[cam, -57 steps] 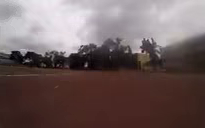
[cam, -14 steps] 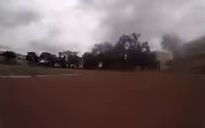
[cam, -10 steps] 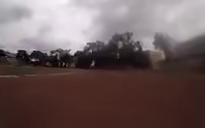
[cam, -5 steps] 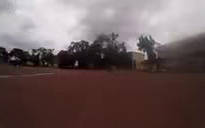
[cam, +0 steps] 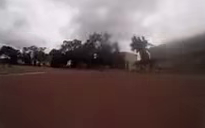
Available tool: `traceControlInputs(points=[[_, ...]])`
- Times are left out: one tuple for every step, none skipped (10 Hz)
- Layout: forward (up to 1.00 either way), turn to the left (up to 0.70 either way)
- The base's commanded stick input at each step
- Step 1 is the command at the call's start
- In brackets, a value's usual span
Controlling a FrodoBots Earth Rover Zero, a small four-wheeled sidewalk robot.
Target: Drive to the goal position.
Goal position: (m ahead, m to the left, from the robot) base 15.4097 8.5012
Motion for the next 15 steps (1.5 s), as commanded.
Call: traceControlInputs(points=[[1.00,-0.16],[1.00,-0.12],[1.00,-0.08],[1.00,-0.03],[1.00,0.00],[1.00,0.00],[1.00,0.00],[1.00,0.00],[1.00,0.00],[1.00,0.00],[1.00,0.00],[1.00,0.00],[1.00,0.00],[1.00,0.00],[1.00,0.00]])
